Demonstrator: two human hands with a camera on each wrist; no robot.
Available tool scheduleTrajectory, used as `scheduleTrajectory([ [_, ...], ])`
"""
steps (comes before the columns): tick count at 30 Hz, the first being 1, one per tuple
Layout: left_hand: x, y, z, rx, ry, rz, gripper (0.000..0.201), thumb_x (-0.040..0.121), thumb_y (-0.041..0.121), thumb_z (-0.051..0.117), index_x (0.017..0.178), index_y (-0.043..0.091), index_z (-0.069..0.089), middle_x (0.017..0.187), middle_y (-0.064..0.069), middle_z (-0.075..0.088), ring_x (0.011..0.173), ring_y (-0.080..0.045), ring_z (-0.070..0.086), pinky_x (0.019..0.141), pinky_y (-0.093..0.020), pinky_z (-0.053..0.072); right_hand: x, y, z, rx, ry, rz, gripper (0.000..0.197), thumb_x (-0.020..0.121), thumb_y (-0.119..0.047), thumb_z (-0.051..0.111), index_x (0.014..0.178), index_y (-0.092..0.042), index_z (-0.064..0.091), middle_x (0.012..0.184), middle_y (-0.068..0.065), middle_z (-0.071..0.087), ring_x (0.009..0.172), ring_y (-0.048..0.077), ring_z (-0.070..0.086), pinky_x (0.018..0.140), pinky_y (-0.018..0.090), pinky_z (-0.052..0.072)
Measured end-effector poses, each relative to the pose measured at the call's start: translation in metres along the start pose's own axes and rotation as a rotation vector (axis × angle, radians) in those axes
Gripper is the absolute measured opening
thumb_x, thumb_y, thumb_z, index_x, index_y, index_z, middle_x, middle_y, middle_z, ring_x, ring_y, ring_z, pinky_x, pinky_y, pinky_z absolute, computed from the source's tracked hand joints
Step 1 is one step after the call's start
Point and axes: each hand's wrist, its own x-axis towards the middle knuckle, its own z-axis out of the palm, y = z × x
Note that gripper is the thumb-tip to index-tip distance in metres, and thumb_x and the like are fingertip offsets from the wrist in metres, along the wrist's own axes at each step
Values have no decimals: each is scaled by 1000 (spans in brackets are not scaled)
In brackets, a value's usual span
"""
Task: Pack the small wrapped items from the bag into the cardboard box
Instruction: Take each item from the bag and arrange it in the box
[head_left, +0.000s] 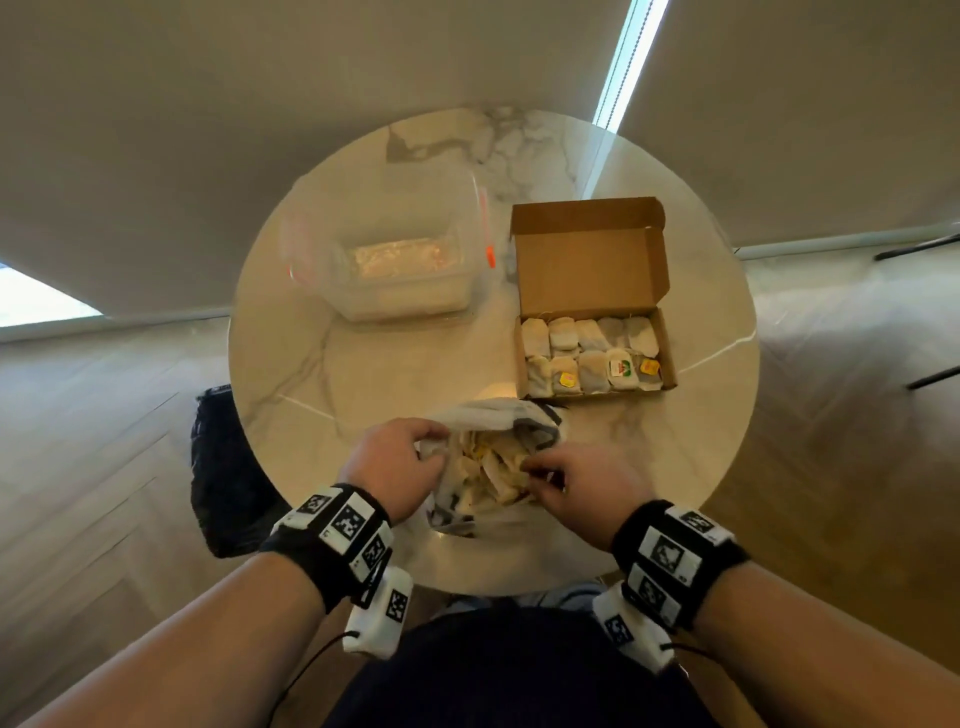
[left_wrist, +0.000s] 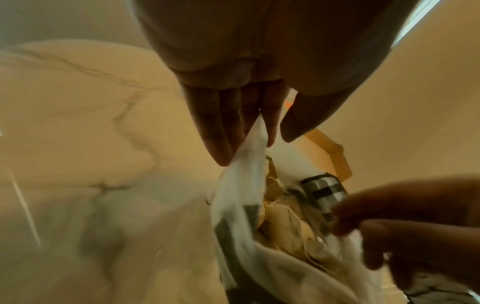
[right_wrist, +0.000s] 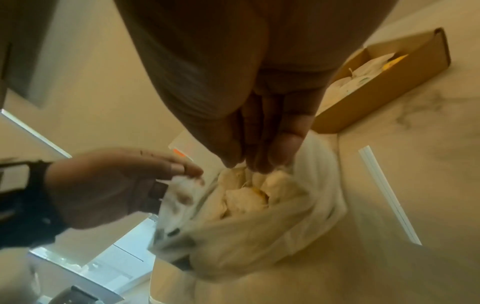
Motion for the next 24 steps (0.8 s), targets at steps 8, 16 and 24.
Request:
scheduleTrajectory([
  [8, -5, 16, -6, -8, 111, 184, 9, 99, 39, 57, 97, 30, 59, 97, 6, 69, 84, -18, 64, 79, -39, 55, 9, -14, 27, -162, 8, 105, 49, 89, -47, 66, 135, -31, 59, 139, -5, 59, 127, 22, 54, 101, 35, 49],
  [16, 28, 35, 26, 490, -212, 388, 49, 86, 23, 67, 134, 33, 62, 164, 4, 35, 138, -29, 51, 111, -45, 49, 0, -17, 41, -281, 40, 148, 35, 95, -41, 55, 123, -23, 63, 127, 2, 59, 124, 28, 49, 90, 43, 53],
  [24, 27, 28, 34, 521, -166, 408, 86, 92, 21, 69, 161, 31, 19, 159, 0, 35, 123, -33, 62, 99, -46, 56, 9, -8, 64, -257, 112, 285, 81, 89, -65, 58, 155, -28, 30, 148, -1, 48, 134, 27, 43, 97, 46, 50],
])
